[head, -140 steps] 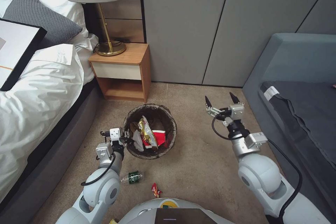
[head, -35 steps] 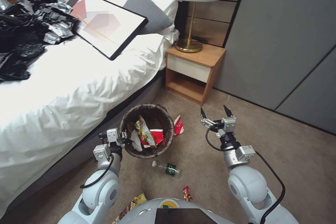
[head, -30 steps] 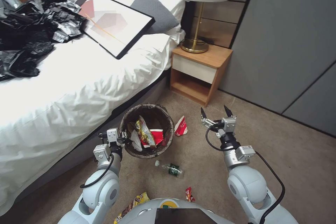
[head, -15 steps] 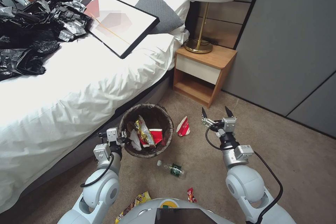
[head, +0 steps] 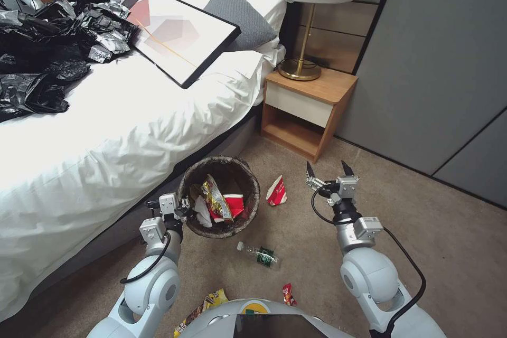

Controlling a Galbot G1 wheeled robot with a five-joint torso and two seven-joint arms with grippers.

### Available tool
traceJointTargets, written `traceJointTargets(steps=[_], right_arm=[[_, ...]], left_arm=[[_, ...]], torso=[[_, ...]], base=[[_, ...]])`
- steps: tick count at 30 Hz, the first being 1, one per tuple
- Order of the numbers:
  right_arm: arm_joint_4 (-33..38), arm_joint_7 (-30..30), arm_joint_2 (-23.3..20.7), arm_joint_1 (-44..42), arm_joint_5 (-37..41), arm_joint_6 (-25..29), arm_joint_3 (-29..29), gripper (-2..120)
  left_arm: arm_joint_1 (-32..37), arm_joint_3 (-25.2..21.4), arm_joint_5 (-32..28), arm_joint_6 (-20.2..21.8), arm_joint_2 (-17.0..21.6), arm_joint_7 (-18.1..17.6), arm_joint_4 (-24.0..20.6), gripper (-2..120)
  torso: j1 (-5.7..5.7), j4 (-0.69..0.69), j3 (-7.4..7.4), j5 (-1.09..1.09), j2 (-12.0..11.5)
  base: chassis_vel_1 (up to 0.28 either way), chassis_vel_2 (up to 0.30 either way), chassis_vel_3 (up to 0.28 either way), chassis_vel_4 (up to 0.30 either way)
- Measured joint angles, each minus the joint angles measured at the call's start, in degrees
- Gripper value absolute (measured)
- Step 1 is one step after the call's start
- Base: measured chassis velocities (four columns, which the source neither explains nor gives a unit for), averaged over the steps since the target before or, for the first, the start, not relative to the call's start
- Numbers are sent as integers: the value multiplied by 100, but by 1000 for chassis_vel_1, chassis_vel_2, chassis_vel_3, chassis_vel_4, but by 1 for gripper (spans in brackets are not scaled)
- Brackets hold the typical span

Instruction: Pick up the trash bin, then pick up the garbage from the floor and place it into the trash bin.

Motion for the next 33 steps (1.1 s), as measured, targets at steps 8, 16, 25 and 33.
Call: traceJointTargets(steps=[8,16,25,33], right_arm=[[3,-14,0,-26,-2,-61,76,100],[43,-13,-23,-56,-3,-58,90,100],[55,-21,1,-54,-16,-56,90,100],[54,-23,17,-43,-36,-56,70,100]], left_arm=[[60,-19,37,-18,-28,0,-3,4],[81,-6,57,-26,-31,2,-33,4],[94,-12,70,-40,-35,5,-48,4],[91,-19,71,-44,-37,6,-52,4]], torso=[[0,0,0,0,0],[0,0,0,0,0],[0,0,0,0,0],[0,0,0,0,0]], base=[[0,0,0,0],[0,0,0,0],[-13,10,15,-9],[-66,53,51,-57]])
